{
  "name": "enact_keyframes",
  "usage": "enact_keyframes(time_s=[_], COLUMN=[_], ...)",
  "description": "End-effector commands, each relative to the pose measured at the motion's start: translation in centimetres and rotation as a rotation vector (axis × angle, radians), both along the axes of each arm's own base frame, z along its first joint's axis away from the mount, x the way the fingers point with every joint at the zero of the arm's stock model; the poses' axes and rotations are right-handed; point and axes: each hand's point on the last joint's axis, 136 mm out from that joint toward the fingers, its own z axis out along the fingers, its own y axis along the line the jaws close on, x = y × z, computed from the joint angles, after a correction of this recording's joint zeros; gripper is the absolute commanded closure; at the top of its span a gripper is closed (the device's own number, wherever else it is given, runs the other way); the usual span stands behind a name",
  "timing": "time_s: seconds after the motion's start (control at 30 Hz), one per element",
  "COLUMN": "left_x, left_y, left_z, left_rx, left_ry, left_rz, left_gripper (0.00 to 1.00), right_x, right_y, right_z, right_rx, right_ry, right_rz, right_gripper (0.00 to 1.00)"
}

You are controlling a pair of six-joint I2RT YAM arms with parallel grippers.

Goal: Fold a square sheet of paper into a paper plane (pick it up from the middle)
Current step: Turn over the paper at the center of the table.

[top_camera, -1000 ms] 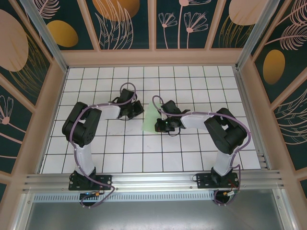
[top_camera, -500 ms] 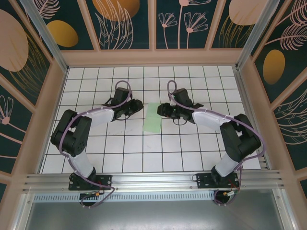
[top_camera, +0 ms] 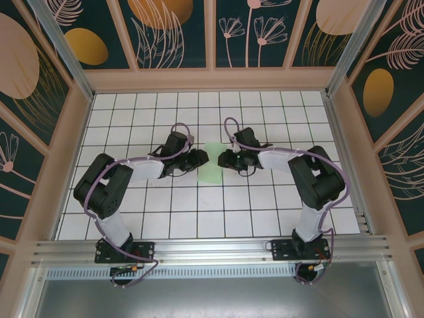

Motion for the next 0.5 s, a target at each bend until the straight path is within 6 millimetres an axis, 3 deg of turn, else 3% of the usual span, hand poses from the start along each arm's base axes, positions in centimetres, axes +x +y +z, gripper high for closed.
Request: enact_keyframes(time_s=[0.0,0.47], left_x=[-0.46,-1.36], left_y=[-0.49,-0.51], left_z=[-0.65,-1.28], left_rx=[-0.02,-0.015], left_ry=[0.021,0.06], left_rz=[-0.006,0.015], left_gripper=[0.66,0.66], right_x=[0.58,-0.1], right_y=[1.07,1.41], right_z=[0.45,-0.2], right_rx=[0.035,0.07], right_ry=[-0.015,0.023], right_rz=[0.03,0.031], right_gripper=[0.63,0.75])
